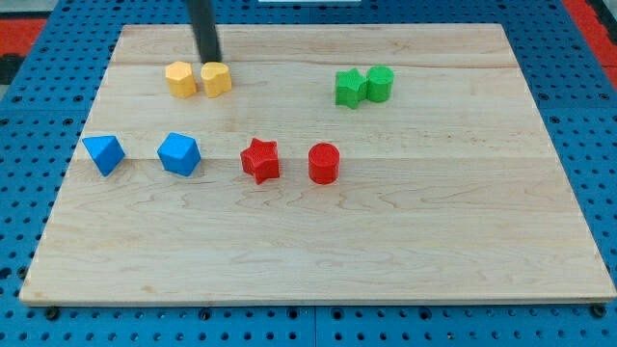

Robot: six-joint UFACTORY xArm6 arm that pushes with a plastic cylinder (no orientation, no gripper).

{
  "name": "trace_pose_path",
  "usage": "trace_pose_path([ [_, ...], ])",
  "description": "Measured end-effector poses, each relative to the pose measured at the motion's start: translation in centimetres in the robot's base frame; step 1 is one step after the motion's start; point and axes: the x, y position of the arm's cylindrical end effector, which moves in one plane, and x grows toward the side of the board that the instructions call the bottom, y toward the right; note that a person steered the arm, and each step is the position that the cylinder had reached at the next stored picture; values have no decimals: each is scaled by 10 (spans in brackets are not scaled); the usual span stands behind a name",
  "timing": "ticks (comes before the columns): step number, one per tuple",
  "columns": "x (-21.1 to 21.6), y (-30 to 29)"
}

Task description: Move the red star red star horizontally to the blue cube

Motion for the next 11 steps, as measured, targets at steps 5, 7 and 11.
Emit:
trace_pose_path([
  [5, 149, 13],
  [7, 202, -27],
  [11, 194, 24],
])
